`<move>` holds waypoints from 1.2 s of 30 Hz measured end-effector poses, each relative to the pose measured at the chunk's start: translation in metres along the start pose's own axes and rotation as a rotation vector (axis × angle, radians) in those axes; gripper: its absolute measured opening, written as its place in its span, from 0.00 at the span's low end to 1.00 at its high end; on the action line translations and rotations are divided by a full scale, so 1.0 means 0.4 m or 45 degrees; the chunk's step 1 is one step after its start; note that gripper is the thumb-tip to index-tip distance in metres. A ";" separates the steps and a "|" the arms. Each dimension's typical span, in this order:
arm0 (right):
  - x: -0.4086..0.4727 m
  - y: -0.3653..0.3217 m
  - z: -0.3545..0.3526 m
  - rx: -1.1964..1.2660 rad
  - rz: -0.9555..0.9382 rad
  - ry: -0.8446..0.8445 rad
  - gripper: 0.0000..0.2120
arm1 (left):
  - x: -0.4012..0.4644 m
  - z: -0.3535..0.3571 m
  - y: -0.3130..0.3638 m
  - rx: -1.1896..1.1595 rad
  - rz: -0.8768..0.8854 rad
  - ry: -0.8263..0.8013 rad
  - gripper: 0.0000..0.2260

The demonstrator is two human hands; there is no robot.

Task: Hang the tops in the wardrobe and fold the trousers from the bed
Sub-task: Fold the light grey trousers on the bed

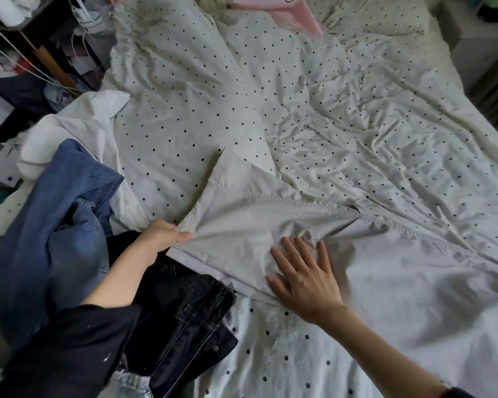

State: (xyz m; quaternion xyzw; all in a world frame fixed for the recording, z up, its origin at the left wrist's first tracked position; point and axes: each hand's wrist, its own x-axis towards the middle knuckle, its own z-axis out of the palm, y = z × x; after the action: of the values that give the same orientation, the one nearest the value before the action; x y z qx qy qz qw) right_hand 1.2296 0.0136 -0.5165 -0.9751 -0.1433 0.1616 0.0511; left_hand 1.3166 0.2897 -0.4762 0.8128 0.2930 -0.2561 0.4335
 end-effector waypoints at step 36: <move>-0.190 0.175 -0.094 0.477 0.215 0.748 0.20 | -0.297 0.437 0.026 1.116 0.907 -0.116 0.29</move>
State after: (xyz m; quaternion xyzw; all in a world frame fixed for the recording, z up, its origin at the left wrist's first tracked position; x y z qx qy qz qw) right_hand 1.1916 -0.0779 -0.4683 -0.9620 -0.0095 -0.0987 0.2544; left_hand 1.2126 0.1054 -0.4769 0.9536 -0.1520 -0.2267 0.1273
